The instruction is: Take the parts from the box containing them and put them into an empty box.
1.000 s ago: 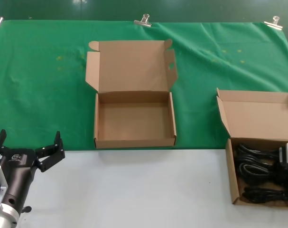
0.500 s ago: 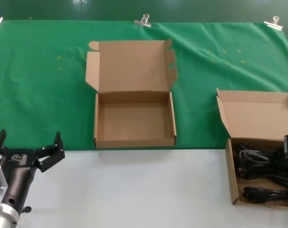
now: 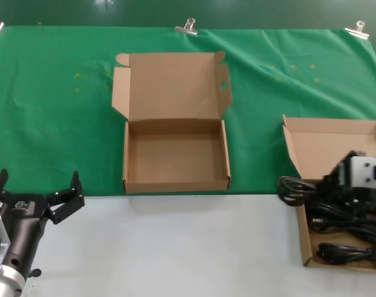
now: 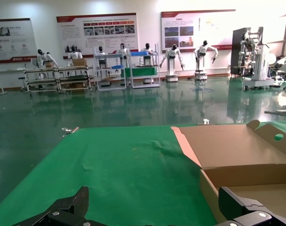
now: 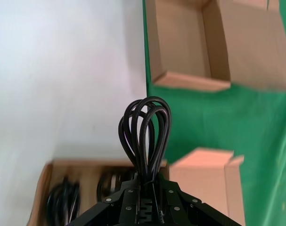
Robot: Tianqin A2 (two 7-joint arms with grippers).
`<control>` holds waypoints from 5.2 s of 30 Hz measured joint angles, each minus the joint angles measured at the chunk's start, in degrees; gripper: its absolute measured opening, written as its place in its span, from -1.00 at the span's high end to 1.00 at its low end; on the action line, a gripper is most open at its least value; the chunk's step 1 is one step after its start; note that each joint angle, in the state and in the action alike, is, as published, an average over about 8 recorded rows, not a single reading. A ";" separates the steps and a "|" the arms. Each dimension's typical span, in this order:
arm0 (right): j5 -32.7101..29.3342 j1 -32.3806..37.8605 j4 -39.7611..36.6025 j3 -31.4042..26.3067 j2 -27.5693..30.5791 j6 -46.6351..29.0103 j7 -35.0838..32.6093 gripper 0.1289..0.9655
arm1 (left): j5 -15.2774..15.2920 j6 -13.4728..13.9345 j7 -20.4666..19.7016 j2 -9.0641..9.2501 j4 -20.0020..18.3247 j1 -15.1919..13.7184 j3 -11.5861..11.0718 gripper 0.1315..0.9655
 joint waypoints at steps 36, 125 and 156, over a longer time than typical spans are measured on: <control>-4.10 10.43 -18.59 -7.70 -25.28 12.73 -10.15 0.80 | 0.00 0.00 0.00 0.00 0.00 0.00 0.00 -1.00; 40.09 34.60 -79.36 -34.69 -44.61 27.06 -52.68 0.80 | 0.00 0.00 0.00 0.00 0.00 0.00 0.00 -1.00; 41.70 35.44 -80.28 -33.12 -43.78 25.51 -54.22 0.11 | 0.01 0.00 -0.01 0.00 0.00 0.00 0.00 -1.00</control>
